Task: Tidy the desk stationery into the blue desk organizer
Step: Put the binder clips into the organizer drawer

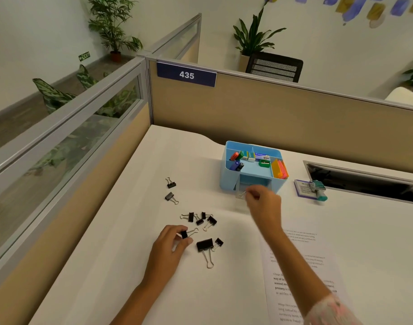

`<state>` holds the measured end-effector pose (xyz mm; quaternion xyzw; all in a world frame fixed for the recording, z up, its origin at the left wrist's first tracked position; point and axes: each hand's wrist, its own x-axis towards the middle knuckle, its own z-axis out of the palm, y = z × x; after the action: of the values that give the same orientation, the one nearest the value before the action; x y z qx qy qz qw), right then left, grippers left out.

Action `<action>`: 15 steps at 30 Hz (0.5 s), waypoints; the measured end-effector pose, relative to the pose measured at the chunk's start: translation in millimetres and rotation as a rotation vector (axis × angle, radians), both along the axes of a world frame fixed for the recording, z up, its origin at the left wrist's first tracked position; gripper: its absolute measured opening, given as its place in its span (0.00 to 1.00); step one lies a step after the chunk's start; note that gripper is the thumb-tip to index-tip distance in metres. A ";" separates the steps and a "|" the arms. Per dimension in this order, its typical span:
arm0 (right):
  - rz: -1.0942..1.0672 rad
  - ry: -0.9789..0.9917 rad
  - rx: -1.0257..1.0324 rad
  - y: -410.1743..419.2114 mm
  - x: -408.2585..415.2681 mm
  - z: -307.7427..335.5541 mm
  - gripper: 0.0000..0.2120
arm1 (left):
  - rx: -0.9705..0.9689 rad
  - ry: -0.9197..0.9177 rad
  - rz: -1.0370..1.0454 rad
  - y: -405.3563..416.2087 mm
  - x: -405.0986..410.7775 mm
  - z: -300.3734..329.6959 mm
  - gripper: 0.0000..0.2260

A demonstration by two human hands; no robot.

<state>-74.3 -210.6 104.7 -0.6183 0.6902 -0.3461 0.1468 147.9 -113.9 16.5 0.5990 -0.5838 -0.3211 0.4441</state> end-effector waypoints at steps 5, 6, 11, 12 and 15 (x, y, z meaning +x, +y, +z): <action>0.165 -0.533 0.423 64.1 36.5 -22.3 0.12 | -0.126 -0.154 -0.103 7.5 -21.8 7.1 0.11; 0.192 -0.623 0.485 71.0 41.0 -26.2 0.12 | -0.166 -0.198 -0.115 6.7 -25.0 8.6 0.11; 0.240 -0.713 0.457 83.8 46.2 -34.6 0.09 | -0.209 -0.251 -0.110 3.8 -31.4 9.5 0.15; 0.215 -0.701 0.444 81.7 44.8 -32.8 0.09 | -0.188 -0.254 -0.118 1.8 -30.9 7.9 0.18; 0.136 -0.582 0.367 62.4 30.5 -22.8 0.06 | -0.087 -0.349 -0.166 -5.7 -26.6 -0.5 0.27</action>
<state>-43.8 -148.2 81.9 -0.5015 0.6273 -0.3674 0.4691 121.2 -119.7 16.0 0.5755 -0.7128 -0.2224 0.3336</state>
